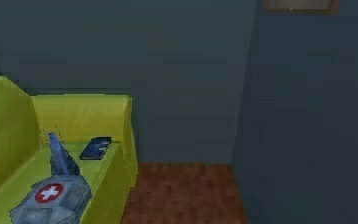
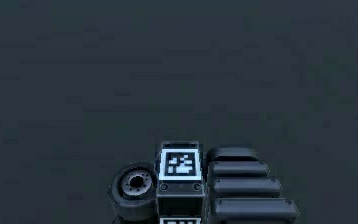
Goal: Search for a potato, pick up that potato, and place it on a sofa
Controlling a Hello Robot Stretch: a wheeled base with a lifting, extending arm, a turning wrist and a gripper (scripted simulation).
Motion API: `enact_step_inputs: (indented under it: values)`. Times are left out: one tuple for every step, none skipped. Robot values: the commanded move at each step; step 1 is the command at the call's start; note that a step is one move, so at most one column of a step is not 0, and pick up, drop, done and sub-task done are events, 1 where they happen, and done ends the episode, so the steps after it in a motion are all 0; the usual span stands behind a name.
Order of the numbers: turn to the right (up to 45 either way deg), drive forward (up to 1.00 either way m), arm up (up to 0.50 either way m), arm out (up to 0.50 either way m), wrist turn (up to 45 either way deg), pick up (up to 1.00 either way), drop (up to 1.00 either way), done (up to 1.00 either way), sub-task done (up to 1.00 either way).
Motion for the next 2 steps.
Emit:
enact_step_inputs:
  values:
    - [-6.0,0.0,0.0,0.0,0.0,0.0,0.0,0.0,0.0]
    - [0.0,0.45,0.0,0.0,0.0,0.0,0.0,0.0,0.0]
